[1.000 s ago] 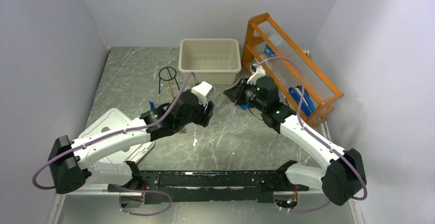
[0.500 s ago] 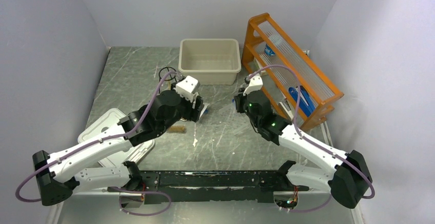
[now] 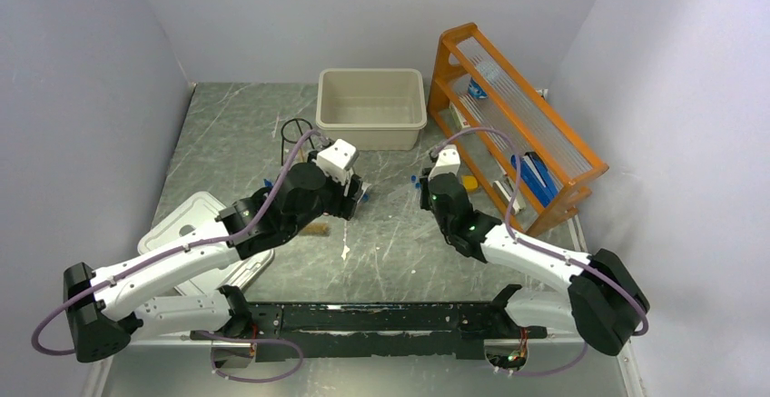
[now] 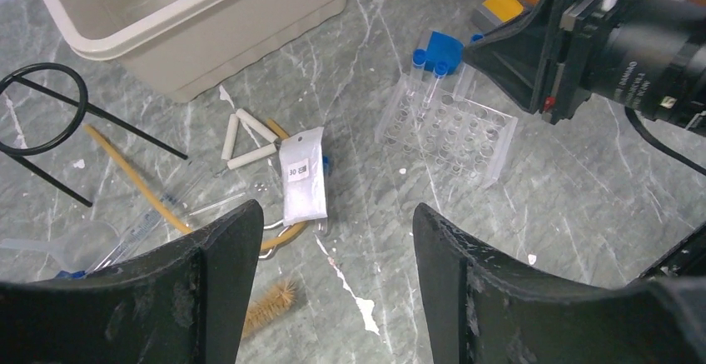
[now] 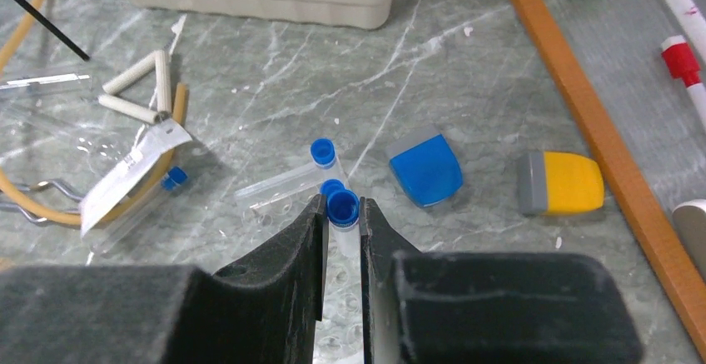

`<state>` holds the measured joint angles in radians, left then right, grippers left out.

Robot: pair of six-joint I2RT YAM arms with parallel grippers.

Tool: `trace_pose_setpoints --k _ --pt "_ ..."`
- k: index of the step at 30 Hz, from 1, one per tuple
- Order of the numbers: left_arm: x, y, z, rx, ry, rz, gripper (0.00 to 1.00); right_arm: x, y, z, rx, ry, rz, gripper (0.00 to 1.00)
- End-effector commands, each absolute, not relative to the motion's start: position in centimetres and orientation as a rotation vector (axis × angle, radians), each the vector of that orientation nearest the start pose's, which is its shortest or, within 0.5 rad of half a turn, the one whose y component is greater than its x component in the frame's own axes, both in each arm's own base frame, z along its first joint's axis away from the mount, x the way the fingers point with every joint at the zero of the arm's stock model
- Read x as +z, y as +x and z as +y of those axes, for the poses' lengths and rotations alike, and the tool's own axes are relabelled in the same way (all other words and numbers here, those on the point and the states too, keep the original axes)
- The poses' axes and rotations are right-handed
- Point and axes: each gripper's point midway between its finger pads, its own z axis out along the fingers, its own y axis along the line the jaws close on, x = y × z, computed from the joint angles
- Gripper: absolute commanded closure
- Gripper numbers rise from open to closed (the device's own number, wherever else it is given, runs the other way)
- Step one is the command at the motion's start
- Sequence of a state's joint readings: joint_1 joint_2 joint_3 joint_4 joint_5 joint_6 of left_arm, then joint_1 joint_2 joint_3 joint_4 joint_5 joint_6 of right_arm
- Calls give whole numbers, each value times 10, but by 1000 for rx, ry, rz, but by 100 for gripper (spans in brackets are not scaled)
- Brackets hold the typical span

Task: Organize the chemistry lab equipment

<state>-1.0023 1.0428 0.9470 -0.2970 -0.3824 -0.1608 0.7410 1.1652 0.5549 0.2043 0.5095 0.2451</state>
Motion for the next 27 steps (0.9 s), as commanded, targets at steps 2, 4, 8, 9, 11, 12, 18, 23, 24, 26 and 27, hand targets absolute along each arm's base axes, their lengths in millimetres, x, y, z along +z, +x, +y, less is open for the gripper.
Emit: trace_pose_setpoints --k 2,4,8,9,11,12,18,23,24,26,27 --pt "255 233 -267 -445 579 1856 30 129 314 185 185 -119 1888 81" --pt "255 232 -267 -450 578 1858 30 127 315 182 178 -104 1881 81" --pt "260 229 -269 -478 579 1849 30 122 314 178 166 -85 1879 81" --pt "261 229 -269 -482 578 1847 29 121 314 178 166 -87 1880 81" --pt "262 228 -270 -493 578 1844 29 119 315 179 167 -88 1881 81" --pt "263 228 -270 -497 576 1843 29 118 315 179 168 -90 1882 81" --pt "263 227 -271 -508 576 1847 29 109 316 177 139 -88 1900 81" --pt "261 226 -270 -507 576 1851 29 104 316 175 112 -93 1914 81" --pt "260 226 -270 -507 577 1852 29 104 316 174 111 -92 1913 81" --pt "259 227 -271 -505 578 1854 29 102 316 175 109 -96 1915 81" --pt "259 227 -271 -504 578 1856 29 101 317 175 109 -96 1918 81"
